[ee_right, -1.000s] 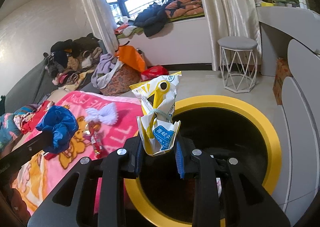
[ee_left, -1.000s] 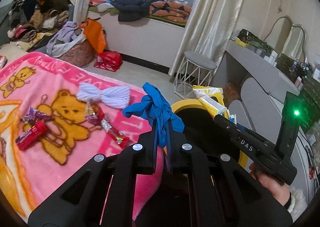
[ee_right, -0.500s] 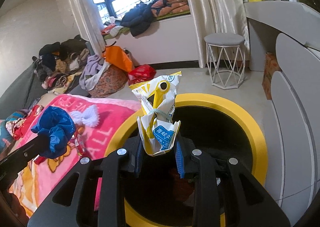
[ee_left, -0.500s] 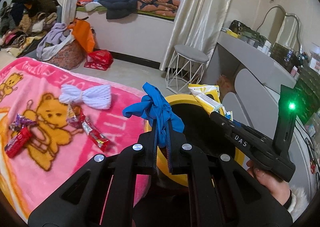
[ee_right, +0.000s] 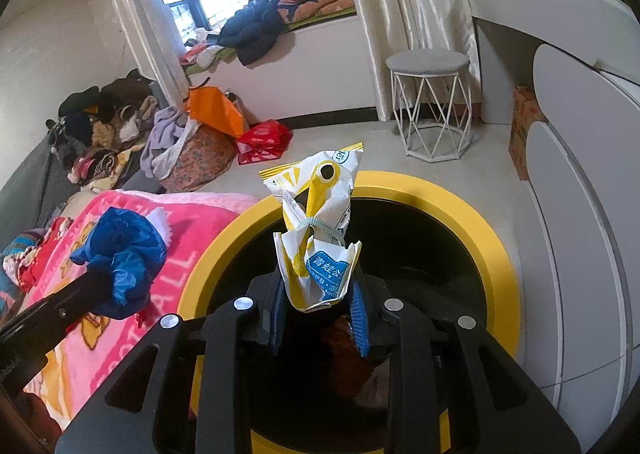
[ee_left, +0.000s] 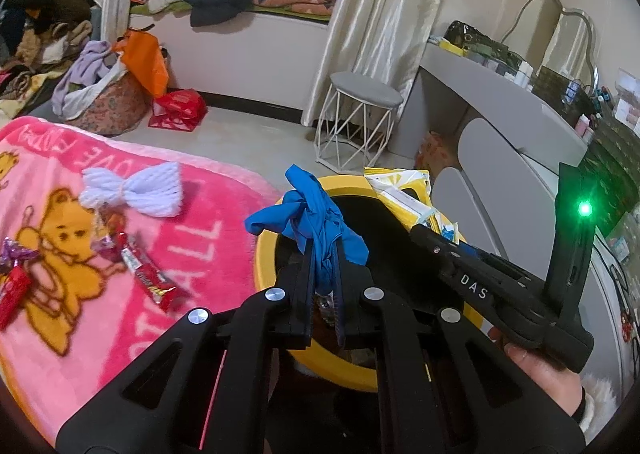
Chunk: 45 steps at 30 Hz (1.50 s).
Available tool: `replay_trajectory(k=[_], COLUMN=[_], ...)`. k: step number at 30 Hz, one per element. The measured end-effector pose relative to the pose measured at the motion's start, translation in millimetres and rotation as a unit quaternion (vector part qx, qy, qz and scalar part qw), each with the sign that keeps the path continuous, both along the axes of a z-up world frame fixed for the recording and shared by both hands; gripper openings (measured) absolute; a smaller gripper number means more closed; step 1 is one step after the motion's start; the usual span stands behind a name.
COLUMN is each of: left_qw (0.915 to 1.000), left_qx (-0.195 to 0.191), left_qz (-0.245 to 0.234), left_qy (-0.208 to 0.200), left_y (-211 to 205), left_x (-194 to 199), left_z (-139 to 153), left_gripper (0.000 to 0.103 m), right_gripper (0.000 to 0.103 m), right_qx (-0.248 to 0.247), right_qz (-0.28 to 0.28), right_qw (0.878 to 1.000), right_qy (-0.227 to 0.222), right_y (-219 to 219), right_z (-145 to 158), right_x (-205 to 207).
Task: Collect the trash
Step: 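Open both tools above the bin to drop the glove and wrapper, then move both tools back over the red candy items on the blanket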
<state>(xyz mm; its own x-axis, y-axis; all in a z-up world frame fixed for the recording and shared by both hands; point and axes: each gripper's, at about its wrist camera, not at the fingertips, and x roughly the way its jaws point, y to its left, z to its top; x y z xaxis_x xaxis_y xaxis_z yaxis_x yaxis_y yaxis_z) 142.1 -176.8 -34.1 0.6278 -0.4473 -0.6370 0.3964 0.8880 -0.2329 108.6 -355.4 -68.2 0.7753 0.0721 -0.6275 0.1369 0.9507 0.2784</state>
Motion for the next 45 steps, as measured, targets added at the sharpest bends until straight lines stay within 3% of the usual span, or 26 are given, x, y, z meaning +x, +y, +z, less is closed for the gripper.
replay_trajectory(k=[13, 17, 18, 22, 23, 25, 28, 32, 45], left_qw=[0.9994, 0.9989, 0.9989, 0.9992, 0.9992, 0.9991, 0.9993, 0.9991, 0.998], left_qx=[0.002, -0.008, -0.01, -0.018, -0.022, -0.03, -0.031, -0.034, -0.029], left_qz=[-0.025, -0.038, -0.037, -0.024, -0.02, -0.012, 0.001, 0.015, 0.056], left_qy=[0.025, 0.027, 0.026, 0.026, 0.026, 0.026, 0.023, 0.02, 0.005], left_y=[-26, -30, -30, -24, -20, -14, -5, 5, 36], left_x=[22, 26, 27, 27, 26, 25, 21, 16, 8], left_z=[-18, -20, -20, -21, -21, -21, -19, -16, -5], left_gripper=[0.005, 0.005, 0.009, 0.046, 0.049, 0.068, 0.08, 0.087, 0.089], right_gripper=[0.026, 0.031, 0.032, 0.044, 0.046, 0.049, 0.052, 0.055, 0.057], right_qx=[0.013, 0.021, 0.024, 0.032, 0.034, 0.033, 0.03, 0.025, 0.003], right_qz=[-0.019, -0.029, -0.035, -0.056, -0.06, -0.064, -0.067, -0.064, -0.021], right_qw=[0.999, 0.999, 0.998, 0.997, 0.997, 0.997, 0.997, 0.998, 0.999], right_qy=[0.028, 0.034, 0.037, 0.031, 0.026, 0.019, 0.011, 0.001, -0.034], right_y=[-13, -17, -19, -27, -28, -28, -27, -23, -1], right_z=[-13, -17, -18, -17, -16, -14, -13, -9, 5], right_x=[5, 5, 5, 2, 0, -1, -3, -3, -2])
